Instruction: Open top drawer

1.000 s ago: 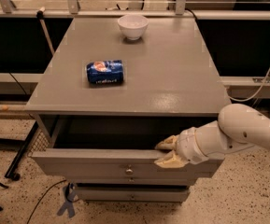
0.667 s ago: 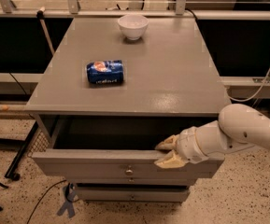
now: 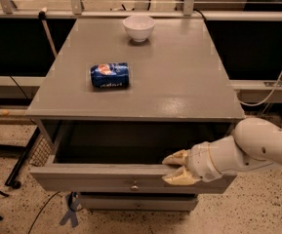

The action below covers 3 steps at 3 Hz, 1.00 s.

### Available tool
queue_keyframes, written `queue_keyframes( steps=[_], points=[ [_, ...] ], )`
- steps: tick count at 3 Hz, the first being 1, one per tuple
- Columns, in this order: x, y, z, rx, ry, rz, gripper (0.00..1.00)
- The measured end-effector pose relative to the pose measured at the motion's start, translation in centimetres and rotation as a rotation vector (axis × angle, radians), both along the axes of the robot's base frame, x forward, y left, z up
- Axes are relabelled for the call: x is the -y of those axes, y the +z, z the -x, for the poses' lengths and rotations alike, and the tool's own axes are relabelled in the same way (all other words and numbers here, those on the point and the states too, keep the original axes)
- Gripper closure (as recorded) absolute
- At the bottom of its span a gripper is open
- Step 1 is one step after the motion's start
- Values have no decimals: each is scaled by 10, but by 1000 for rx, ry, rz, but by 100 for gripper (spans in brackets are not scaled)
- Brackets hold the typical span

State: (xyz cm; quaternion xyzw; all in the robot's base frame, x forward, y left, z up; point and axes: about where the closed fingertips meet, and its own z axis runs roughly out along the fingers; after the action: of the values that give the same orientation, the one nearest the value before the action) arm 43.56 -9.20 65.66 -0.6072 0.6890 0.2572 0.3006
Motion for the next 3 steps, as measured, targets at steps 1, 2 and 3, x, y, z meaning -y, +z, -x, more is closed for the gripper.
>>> queue_keyframes(
  steps=[1,2,3],
  points=[
    [-2,-4,10,-13,5,3,100],
    [-2,-1,10,-13,5,3,100],
    [-2,-3,17,-15,0,1,100]
  ],
)
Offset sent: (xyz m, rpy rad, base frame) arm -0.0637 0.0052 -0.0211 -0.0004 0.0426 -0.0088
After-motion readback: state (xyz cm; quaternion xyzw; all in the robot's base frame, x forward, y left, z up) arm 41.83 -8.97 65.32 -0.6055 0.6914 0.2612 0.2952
